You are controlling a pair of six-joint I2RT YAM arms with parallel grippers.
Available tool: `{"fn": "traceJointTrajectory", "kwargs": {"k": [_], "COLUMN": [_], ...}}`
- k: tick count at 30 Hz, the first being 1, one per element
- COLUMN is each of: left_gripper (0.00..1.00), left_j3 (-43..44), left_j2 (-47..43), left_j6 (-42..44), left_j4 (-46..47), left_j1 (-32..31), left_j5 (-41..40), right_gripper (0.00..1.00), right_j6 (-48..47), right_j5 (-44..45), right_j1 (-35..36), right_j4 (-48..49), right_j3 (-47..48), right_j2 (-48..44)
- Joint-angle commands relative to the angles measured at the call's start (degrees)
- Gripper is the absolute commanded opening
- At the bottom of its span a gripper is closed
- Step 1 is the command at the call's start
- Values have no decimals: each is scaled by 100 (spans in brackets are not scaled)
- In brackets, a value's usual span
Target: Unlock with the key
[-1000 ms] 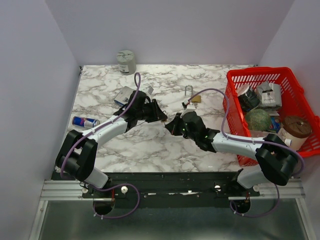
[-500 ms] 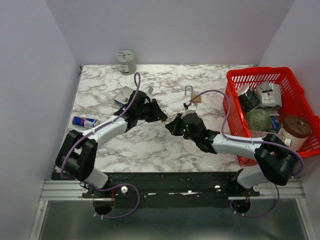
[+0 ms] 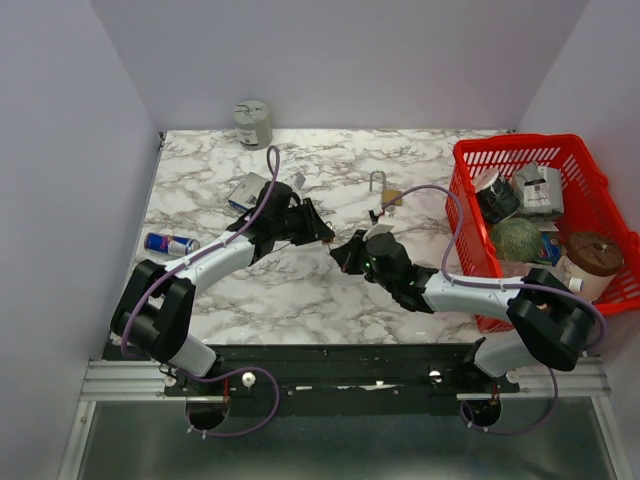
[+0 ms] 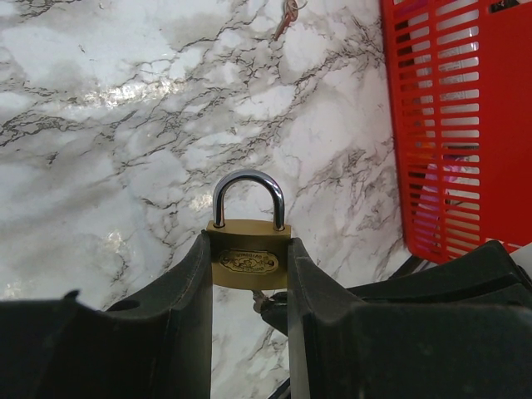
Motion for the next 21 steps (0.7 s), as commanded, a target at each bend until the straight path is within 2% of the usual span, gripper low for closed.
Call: {"fn": "traceJointTrajectory", "kwargs": {"k": [1,13,21], "left_gripper": [0,0,0], "left_j3": [-77,-270,-341], "left_j2": [-100,-171,-171], "left_j6": [-192,-596,-755], "left_j4": [56,302,364], "left_j1": [-1,95,192], "left_j5": [119,260,295], "right_gripper": [1,1,1], "right_j6": [182,666,674], "right_j5": [536,1028,888], "right_j1": [72,72,72], "right_j4": [480,674,744], "right_j3": [-52,-149,-140], "right_j2": [43,113,192]}}
